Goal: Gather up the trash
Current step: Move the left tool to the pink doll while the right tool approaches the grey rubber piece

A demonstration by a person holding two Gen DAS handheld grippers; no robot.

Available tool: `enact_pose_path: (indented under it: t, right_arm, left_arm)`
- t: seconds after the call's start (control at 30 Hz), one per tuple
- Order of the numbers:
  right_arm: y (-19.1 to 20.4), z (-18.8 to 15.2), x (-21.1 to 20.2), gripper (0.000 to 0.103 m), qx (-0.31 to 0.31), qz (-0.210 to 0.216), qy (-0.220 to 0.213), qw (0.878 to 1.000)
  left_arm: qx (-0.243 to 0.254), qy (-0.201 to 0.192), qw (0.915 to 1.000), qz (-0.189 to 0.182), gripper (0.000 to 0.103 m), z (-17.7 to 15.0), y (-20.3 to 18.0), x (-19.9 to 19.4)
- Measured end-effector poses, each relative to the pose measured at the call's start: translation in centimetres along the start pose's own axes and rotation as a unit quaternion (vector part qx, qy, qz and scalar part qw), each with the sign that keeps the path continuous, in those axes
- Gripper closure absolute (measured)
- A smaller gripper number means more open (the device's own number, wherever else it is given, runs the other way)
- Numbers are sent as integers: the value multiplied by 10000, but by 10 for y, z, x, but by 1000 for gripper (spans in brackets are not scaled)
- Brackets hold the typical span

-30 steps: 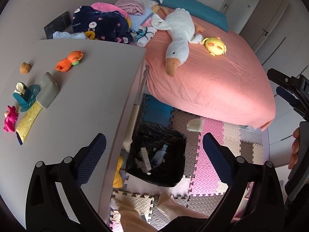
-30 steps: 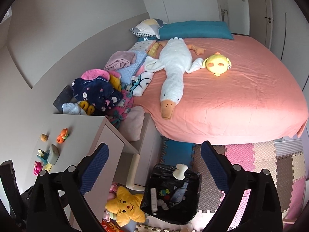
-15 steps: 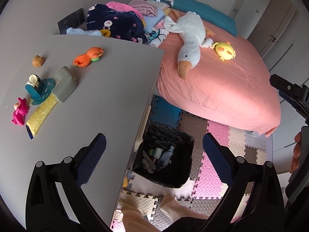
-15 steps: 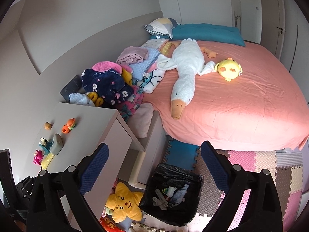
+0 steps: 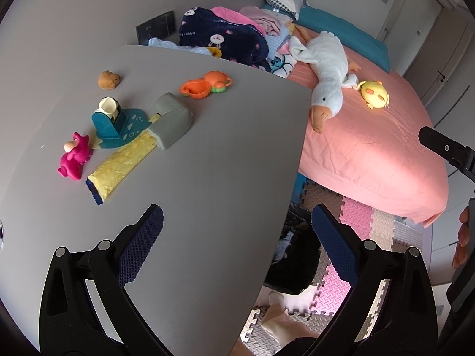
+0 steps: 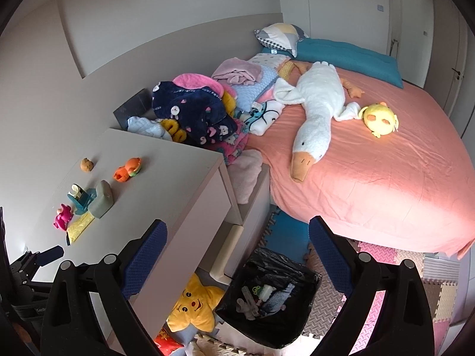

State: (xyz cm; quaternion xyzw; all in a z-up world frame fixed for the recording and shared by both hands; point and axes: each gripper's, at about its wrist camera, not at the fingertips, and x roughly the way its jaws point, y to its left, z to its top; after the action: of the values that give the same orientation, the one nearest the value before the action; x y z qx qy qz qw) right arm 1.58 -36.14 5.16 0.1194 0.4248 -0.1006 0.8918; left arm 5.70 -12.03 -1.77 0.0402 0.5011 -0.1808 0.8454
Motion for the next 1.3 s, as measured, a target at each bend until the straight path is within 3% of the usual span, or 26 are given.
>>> enact_pose_path:
  t: [0.6,0.97,1.3]
  right_arm:
    - [109,10,46,7,-624,577,302,9959]
    - [152,15,80,7,-670,756,476,9937]
    - [183,20,112,7,-769,812,651,9916]
  left_arm:
    - [-847,-31,9952,490,6,-15,104,-15]
    - [-1129,-270,9907,705,6,-3,156,-9]
    - [-1193,-146,9900,744,18,11,190,20]
